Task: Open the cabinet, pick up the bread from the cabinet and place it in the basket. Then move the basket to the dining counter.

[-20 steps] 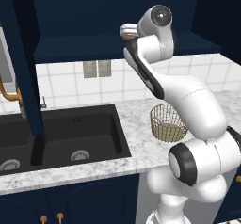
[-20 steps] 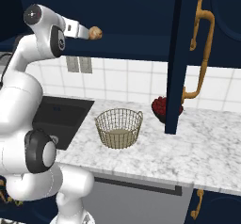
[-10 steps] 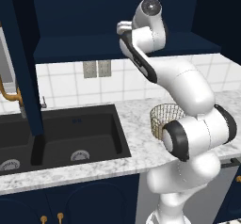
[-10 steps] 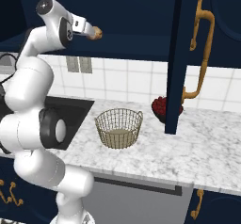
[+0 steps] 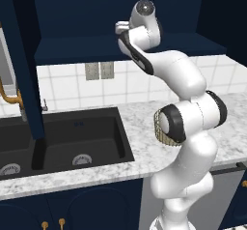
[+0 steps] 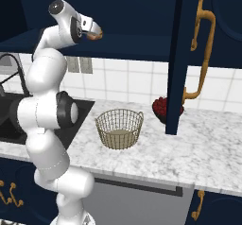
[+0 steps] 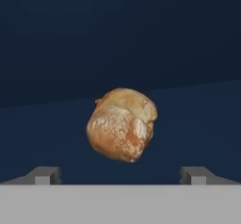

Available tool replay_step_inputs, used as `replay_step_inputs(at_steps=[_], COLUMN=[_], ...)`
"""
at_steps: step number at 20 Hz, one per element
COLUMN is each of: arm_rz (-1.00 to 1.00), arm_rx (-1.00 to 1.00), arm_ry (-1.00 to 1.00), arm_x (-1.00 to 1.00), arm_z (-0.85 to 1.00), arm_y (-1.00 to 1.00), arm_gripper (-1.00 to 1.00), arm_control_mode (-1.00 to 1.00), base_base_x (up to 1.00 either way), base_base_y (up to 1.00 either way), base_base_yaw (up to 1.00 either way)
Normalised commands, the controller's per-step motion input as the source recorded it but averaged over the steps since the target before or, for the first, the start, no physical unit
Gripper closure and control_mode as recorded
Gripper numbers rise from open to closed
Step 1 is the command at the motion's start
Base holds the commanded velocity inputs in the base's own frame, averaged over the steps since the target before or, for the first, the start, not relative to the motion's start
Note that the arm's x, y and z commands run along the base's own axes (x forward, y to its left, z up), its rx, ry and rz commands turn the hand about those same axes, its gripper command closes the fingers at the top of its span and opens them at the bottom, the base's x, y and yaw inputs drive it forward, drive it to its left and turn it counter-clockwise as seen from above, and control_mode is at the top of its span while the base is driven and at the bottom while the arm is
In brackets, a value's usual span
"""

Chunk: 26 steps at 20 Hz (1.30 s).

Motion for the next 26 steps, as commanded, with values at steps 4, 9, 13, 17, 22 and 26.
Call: replay_step_inputs(at_steps=[4,9,13,17,22,26], arm_rz=[-0.03,-0.07,-0.07,-0.05,-0.04,-0.03], arm_rx=[0.00,0.00,0.00,0.00,0.00,0.00], arm_ry=[0.00,0.00,0.00,0.00,0.00,0.00], arm_x=[0.32,0.57,0.58,0.23,0.06,0.02], arm_z=[0.00,-0.10,-0.11,0.00,-0.10,-0.26], arm_y=[0.03,0.00,0.00,0.00,0.00,0.00], arm_gripper=[-1.00,-1.00,-1.00,-1.00,-1.00,-1.00], arm_control_mode=[-1.00,-1.00,-1.00,-1.00,-1.00,-1.00], base_base_x=[0.00,0.00,0.00,0.00,0.00,0.00], base_base_y=[0.00,0.00,0.00,0.00,0.00,0.00], base_base_yaw=[0.00,0.00,0.00,0.00,0.00,0.00])
